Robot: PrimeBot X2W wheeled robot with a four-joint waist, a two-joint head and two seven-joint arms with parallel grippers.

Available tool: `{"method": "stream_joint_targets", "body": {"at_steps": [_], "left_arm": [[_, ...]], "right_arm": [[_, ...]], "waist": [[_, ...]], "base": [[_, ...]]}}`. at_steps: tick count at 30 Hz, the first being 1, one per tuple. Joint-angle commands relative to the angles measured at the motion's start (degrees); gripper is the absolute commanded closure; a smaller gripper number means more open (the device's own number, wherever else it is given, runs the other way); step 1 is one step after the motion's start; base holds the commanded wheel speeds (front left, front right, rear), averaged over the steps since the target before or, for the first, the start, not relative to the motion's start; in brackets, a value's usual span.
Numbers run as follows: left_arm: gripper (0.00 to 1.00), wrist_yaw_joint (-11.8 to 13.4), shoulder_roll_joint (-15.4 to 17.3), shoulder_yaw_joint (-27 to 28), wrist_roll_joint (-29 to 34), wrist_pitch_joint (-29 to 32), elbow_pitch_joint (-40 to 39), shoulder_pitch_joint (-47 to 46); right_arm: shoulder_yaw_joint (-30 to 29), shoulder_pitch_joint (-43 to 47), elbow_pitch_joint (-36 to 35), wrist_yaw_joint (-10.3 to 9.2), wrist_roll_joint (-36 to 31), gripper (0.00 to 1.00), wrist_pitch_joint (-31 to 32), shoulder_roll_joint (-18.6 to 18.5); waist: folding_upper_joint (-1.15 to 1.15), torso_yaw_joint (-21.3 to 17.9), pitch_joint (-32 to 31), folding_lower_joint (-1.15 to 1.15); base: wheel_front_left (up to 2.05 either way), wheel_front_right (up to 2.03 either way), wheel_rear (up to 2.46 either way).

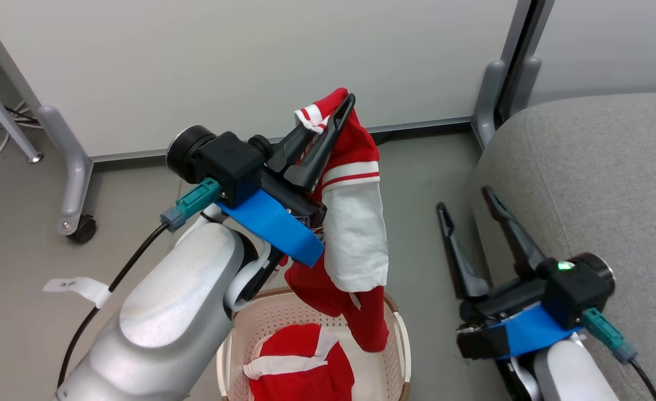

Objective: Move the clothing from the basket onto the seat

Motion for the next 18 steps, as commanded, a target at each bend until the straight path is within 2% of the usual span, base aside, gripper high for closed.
{"method": "stream_joint_targets", "body": {"at_steps": [1,6,11,18], "left_arm": [[1.0,0.16,0.24,0.07,-0.09,-0.1,0.14,0.23],[1.0,0.19,0.2,-0.18,-0.03,-0.23,0.57,-0.32],[1.0,0.18,-0.51,-1.18,0.47,-0.17,0.59,-1.19],[1.0,0.14,-1.92,-2.97,0.96,0.16,0.04,-2.0]], "right_arm": [[0.64,-0.93,-0.56,0.03,0.07,0.0,-0.19,-0.22],[5.86,-3.61,-1.49,0.03,0.27,0.0,-0.19,-0.23],[9.89,-6.9,1.04,0.03,0.47,0.0,-0.18,-0.23],[11.65,-12.62,7.2,0.03,0.0,0.0,-0.12,-0.23]], "waist": [[0.0,0.04,-0.05,0.0],[0.0,0.45,-0.18,0.0],[0.0,1.32,-0.08,0.0],[0.0,2.48,0.54,0.0]], "base": [[0.0,0.0,0.0],[0.0,0.0,0.0],[0.0,0.0,0.0],[0.0,0.0,0.0]]}}
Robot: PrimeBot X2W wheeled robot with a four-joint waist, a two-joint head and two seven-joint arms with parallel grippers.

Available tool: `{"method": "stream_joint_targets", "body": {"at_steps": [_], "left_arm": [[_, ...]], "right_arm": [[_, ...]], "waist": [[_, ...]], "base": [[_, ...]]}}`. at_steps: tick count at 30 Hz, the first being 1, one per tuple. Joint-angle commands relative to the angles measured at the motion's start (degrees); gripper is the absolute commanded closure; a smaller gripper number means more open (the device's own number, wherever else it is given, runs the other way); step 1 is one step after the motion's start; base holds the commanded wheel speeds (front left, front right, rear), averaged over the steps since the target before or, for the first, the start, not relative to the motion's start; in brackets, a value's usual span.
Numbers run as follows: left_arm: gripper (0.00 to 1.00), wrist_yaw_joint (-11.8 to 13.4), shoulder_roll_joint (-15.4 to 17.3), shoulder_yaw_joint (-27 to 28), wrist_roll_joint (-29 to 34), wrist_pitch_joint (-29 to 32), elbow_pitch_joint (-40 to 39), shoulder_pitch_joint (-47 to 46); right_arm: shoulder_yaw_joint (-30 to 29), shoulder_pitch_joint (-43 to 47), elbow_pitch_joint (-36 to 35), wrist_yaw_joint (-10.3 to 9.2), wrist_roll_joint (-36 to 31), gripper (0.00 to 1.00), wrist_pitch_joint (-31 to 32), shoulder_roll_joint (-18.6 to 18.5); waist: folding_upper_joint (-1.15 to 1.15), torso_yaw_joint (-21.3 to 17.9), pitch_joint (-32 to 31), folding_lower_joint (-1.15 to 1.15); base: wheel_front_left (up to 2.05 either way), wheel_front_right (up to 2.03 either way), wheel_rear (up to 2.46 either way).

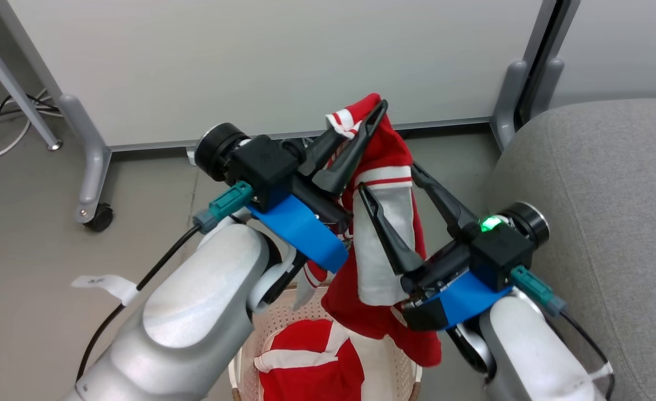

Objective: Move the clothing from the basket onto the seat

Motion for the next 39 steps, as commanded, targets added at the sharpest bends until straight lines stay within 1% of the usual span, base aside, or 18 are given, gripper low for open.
{"method": "stream_joint_targets", "body": {"at_steps": [1,5,10,11,12,17,39], "left_arm": [[1.0,0.02,-0.1,-0.29,0.2,-0.08,-0.13,-0.62],[1.0,-0.07,-0.82,-1.58,0.2,-0.07,-0.29,-1.11],[1.0,-0.16,-1.28,-2.81,-0.07,-0.22,-0.4,-1.4],[1.0,-0.17,-1.33,-3.01,-0.14,-0.27,-0.42,-1.43],[1.0,-0.19,-1.41,-3.21,-0.25,-0.31,-0.44,-1.46],[1.0,-0.21,-1.14,-3.6,-0.4,-0.52,-0.51,-1.7],[1.0,0.54,-0.45,-4.26,-0.6,-1.08,0.3,-1.58]], "right_arm": [[-0.19,-1.48,0.77,0.03,-0.21,0.0,-0.04,-0.23],[-0.76,-4.55,4.48,0.03,0.06,0.0,-0.04,-0.22],[0.16,-6.98,11.81,0.03,1.99,0.0,-0.03,-0.23],[0.43,-7.6,13.02,0.03,2.51,0.22,-0.03,-0.23],[0.9,-7.86,14.63,0.03,2.99,1.0,-0.03,-0.23],[1.5,-8.87,16.96,0.03,4.99,1.0,-0.04,-0.23],[1.98,-8.34,16.53,0.03,5.32,1.0,-0.04,-0.21]], "waist": [[0.0,0.22,0.2,-0.01],[0.0,0.78,0.55,-0.01],[0.0,1.19,0.39,-0.01],[0.0,1.26,0.37,-0.01],[0.0,1.34,0.33,-0.01],[0.0,1.34,0.4,-0.01],[0.0,0.87,0.7,-0.01]], "base": [[0.0,0.0,0.0],[0.0,0.0,0.0],[0.0,0.0,0.0],[0.0,0.0,0.0],[0.0,0.0,0.0],[0.0,0.0,0.0],[0.0,0.0,0.0]]}}
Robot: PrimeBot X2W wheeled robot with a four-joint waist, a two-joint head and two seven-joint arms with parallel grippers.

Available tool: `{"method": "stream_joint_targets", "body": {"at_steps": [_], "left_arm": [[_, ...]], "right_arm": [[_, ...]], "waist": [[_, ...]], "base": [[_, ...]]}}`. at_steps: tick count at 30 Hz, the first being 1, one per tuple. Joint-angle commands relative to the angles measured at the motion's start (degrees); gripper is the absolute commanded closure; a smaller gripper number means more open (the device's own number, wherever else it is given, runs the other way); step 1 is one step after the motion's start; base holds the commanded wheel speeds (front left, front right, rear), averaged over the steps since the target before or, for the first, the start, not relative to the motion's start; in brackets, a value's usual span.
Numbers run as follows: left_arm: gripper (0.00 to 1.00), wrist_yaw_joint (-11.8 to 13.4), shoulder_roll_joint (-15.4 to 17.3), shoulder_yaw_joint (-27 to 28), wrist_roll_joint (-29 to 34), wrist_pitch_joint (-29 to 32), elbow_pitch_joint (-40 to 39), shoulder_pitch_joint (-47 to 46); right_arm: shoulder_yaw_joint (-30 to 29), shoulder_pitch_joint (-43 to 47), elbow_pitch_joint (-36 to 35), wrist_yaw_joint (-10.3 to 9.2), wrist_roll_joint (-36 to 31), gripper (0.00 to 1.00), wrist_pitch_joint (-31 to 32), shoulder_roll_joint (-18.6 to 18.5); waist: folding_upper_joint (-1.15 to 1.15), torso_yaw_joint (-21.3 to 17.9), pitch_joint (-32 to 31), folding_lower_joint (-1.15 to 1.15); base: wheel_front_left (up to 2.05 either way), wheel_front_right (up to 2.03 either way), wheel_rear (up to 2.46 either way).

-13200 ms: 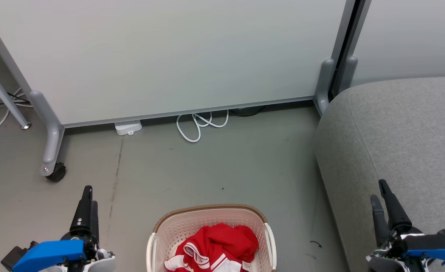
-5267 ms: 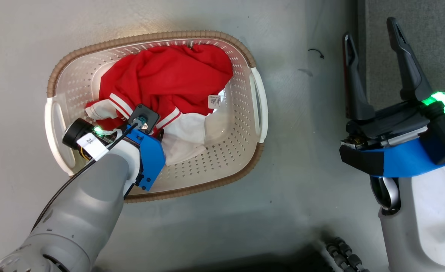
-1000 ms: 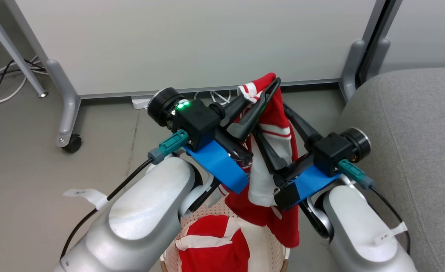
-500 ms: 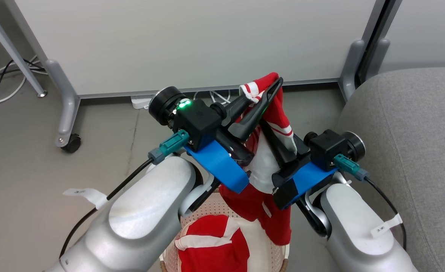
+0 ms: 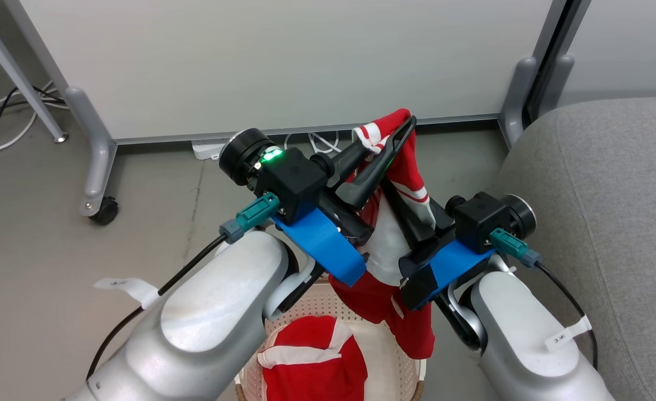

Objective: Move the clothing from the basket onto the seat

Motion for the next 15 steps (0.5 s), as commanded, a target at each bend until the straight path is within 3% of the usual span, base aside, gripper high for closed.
{"method": "stream_joint_targets", "body": {"at_steps": [1,9,10,11,15], "left_arm": [[1.0,0.46,0.25,-0.07,-0.31,-0.33,0.26,-0.33],[1.0,0.66,0.21,-0.32,-0.48,-0.55,0.64,-0.23],[0.73,0.9,0.15,-0.22,-0.51,-0.57,0.71,-0.2],[0.0,1.04,0.1,-0.18,-0.51,-0.51,0.8,-0.12],[0.0,1.42,-0.01,-0.27,-0.36,-0.7,0.89,0.1]], "right_arm": [[-0.06,0.01,-0.14,0.03,-0.37,1.0,-0.04,-0.19],[-0.03,0.14,-0.22,0.03,-0.35,1.0,-0.04,-0.19],[-0.03,0.12,-0.21,0.03,-0.35,1.0,-0.04,-0.19],[-0.04,0.08,-0.21,0.03,-0.35,1.0,-0.04,-0.19],[-0.3,-0.15,-0.27,0.03,-0.47,1.0,-0.04,-0.19]], "waist": [[0.0,0.06,-0.02,0.0],[0.0,0.25,-0.2,0.0],[0.0,0.26,-0.2,0.0],[0.0,0.28,-0.17,0.0],[0.0,0.38,-0.01,0.0]], "base": [[0.0,0.0,0.0],[0.0,0.0,0.0],[0.0,0.0,0.0],[0.0,0.0,0.0],[0.0,0.0,0.0]]}}
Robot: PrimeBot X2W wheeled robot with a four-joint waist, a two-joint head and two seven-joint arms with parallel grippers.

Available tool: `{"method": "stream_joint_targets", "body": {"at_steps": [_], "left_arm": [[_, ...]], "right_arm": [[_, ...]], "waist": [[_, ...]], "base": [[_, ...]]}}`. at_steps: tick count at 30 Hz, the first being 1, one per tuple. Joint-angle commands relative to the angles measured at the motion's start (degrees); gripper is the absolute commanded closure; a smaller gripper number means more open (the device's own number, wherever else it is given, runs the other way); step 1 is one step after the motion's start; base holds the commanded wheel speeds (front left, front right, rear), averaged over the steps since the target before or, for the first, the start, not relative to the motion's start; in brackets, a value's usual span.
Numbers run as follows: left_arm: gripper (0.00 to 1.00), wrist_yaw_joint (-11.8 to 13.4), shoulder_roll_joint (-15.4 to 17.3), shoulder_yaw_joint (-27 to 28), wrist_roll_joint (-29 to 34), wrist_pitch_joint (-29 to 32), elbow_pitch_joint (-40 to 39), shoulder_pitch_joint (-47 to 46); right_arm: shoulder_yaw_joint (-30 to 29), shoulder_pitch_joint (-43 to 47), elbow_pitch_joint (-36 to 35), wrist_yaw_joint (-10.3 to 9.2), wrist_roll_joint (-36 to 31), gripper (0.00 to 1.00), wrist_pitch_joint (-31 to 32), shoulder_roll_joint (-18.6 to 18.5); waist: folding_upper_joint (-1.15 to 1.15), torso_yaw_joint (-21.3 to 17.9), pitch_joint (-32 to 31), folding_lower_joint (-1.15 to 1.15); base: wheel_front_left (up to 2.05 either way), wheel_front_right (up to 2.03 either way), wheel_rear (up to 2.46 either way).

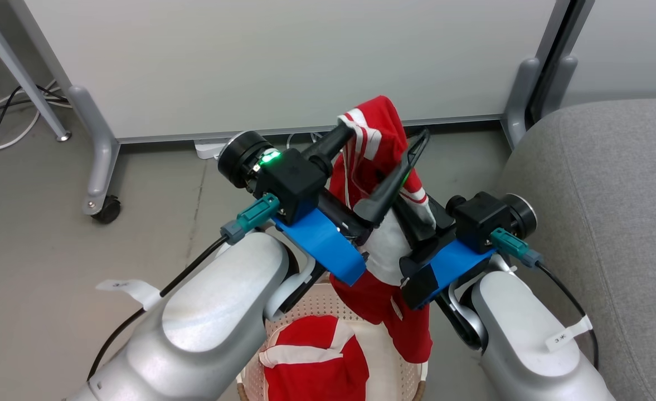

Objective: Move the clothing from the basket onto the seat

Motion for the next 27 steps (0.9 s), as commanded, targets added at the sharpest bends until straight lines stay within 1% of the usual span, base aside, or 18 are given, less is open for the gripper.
{"method": "stream_joint_targets", "body": {"at_steps": [1,4,14,21,27], "left_arm": [[0.0,0.33,0.0,0.02,0.01,-0.3,0.23,0.22],[0.0,0.32,0.05,-0.4,-0.1,-0.17,0.47,0.64],[0.0,0.4,0.61,-2.2,-0.49,-0.12,0.59,3.3],[0.0,0.65,1.43,-2.86,-0.21,-0.35,-0.05,4.55],[0.0,1.31,2.38,-2.81,0.04,-0.65,-0.8,5.2]], "right_arm": [[-0.3,-0.28,-0.26,0.03,-0.13,1.0,-0.04,-0.19],[-0.86,-0.61,-0.41,0.03,-0.15,1.0,-0.04,-0.19],[-5.86,-2.24,-1.26,0.03,-1.37,1.0,-0.04,-0.19],[-10.08,-3.0,-1.8,0.03,-2.99,1.0,-0.04,-0.19],[-13.75,-3.46,-3.17,0.03,-4.87,1.0,-0.05,-0.18]], "waist": [[0.0,0.07,0.12,0.0],[0.0,0.23,0.35,0.0],[0.0,0.16,2.14,0.0],[0.0,-1.63,4.07,0.0],[0.0,-4.36,5.89,0.0]], "base": [[0.0,0.0,0.0],[0.0,0.0,0.0],[0.0,0.0,0.0],[0.0,0.0,0.0],[0.0,0.0,0.0]]}}
